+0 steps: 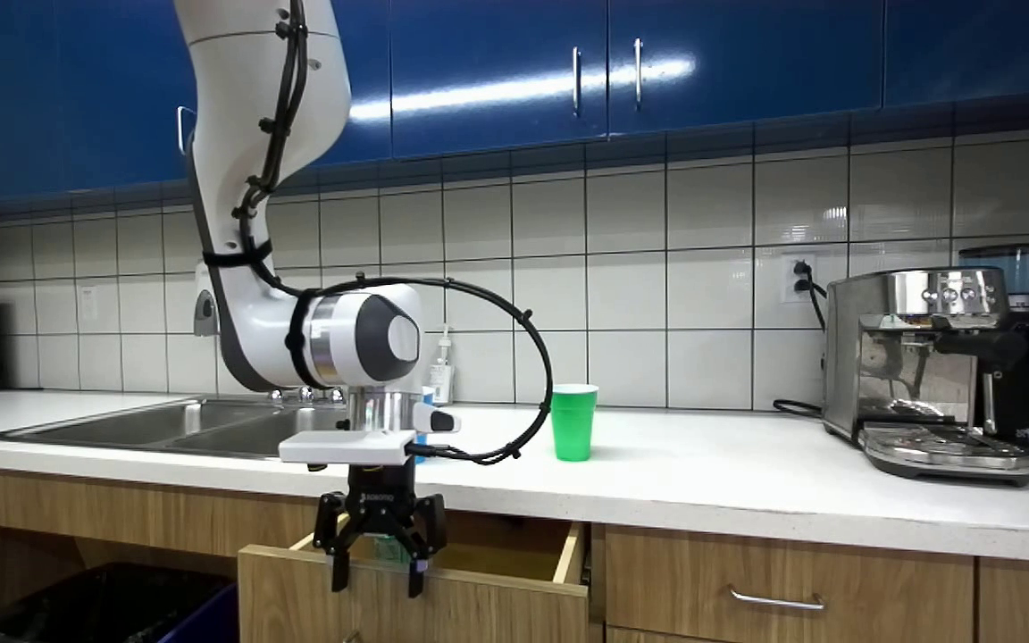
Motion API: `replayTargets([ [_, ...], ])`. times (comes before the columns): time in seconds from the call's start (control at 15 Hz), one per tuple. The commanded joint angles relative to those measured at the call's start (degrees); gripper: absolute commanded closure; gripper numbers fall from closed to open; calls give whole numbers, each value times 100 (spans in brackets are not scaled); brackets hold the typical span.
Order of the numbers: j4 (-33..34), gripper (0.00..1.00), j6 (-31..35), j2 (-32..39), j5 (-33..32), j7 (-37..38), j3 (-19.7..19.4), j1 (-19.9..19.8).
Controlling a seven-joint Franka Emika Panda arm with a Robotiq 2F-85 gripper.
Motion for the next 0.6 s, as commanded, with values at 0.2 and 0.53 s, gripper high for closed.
replayTargets([
  [0.2, -82, 0, 807, 96, -346, 461, -101, 57],
  [0.53, -97, 0, 1092, 103, -284, 682, -161, 84],
])
